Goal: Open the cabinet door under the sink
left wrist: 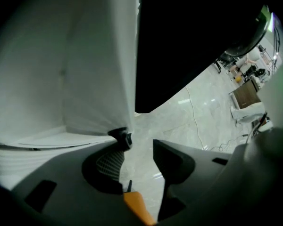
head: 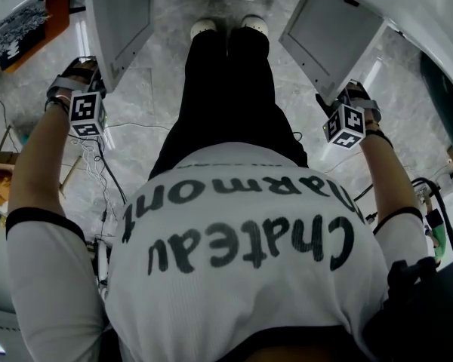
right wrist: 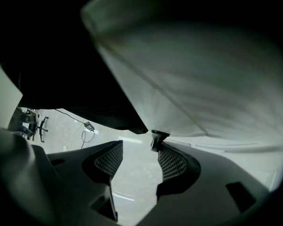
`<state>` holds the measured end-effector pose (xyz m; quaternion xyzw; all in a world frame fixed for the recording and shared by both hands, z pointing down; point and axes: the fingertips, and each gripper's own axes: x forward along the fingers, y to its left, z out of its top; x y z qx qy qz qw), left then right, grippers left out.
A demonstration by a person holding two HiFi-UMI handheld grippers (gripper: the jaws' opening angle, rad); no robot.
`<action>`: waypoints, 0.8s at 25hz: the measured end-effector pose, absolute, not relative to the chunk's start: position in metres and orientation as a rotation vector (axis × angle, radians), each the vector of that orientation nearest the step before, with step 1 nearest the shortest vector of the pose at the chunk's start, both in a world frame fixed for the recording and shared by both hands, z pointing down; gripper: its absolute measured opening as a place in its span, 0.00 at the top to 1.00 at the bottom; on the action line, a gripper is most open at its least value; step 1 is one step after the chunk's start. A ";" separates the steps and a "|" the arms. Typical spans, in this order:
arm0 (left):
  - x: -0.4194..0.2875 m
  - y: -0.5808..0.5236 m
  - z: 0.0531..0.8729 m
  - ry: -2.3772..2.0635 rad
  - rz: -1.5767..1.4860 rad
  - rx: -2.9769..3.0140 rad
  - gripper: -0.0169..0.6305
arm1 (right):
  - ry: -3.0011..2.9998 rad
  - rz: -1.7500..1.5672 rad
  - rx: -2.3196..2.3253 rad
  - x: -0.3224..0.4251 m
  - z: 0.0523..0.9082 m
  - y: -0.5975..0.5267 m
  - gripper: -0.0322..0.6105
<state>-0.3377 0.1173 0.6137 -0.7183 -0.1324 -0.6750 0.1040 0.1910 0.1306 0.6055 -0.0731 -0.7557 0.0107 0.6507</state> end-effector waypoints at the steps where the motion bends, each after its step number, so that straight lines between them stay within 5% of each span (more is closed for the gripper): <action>1: -0.339 0.117 0.613 -0.411 -1.980 -2.111 0.71 | -1.715 0.019 -0.176 0.193 0.605 0.132 0.60; 20: -0.355 0.114 0.608 -0.739 -1.866 -1.968 0.69 | -1.679 -0.120 -0.374 0.248 0.604 0.134 0.59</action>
